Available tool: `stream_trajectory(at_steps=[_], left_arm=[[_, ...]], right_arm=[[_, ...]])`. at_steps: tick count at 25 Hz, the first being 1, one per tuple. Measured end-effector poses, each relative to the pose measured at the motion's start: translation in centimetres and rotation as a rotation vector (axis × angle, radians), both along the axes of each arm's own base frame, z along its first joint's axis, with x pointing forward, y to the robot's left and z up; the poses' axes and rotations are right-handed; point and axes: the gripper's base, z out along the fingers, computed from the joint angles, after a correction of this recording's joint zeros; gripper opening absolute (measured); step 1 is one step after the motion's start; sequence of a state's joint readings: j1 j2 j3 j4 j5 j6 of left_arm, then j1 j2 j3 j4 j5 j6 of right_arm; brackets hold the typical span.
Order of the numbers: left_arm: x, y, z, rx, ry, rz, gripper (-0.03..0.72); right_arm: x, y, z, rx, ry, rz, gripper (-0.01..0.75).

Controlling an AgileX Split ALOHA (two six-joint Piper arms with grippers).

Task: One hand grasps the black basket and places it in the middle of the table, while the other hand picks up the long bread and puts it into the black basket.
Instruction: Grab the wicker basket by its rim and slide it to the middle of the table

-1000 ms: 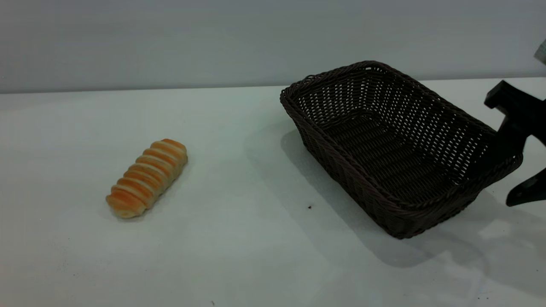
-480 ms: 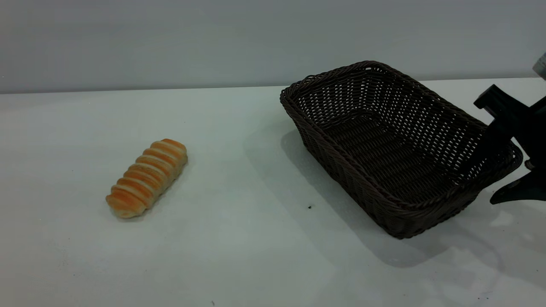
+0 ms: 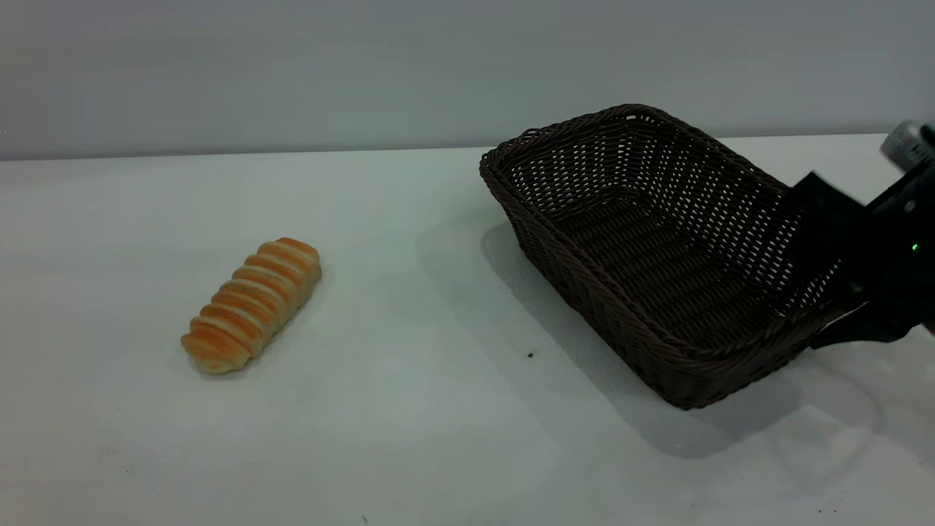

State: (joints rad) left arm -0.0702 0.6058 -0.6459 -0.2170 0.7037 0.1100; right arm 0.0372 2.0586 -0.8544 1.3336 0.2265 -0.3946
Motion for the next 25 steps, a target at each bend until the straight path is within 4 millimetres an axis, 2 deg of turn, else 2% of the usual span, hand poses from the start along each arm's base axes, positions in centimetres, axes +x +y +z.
stream_trajectory(at_steps=[3,4,7,10,14,17,21,25], left_arm=[[0.0,0.0,0.0,0.000,0.000,0.000,0.481],[0.0,0.0,0.0,0.000,0.000,0.000,0.481],[0.0,0.0,0.0,0.000,0.000,0.000,0.481],[0.0,0.0,0.0,0.000,0.000,0.000,0.481],[0.0,0.0,0.0,0.000,0.000,0.000,0.481],[0.0,0.0,0.0,0.000,0.000,0.000,0.481],[0.0,0.0,0.0,0.000,0.000,0.000,0.481],[0.0,0.0,0.0,0.001,0.000,-0.001,0.481]], right_arm=[[0.1,-0.1,-0.2,-0.002,0.006,-0.021,0.142],[0.2,-0.1,-0.1,-0.003,0.000,-0.020,0.124],[0.2,-0.1,0.8,-0.031,-0.033,0.050,0.123],[0.3,-0.1,2.9,-0.083,-0.102,0.175,0.123],[0.2,0.5,5.6,-0.100,-0.143,0.431,0.123],[0.4,1.1,6.3,-0.080,-0.097,0.616,0.123],[1.6,2.3,7.0,-0.075,-0.068,0.720,0.123],[3.5,5.0,6.5,-0.073,-0.070,0.783,0.123]])
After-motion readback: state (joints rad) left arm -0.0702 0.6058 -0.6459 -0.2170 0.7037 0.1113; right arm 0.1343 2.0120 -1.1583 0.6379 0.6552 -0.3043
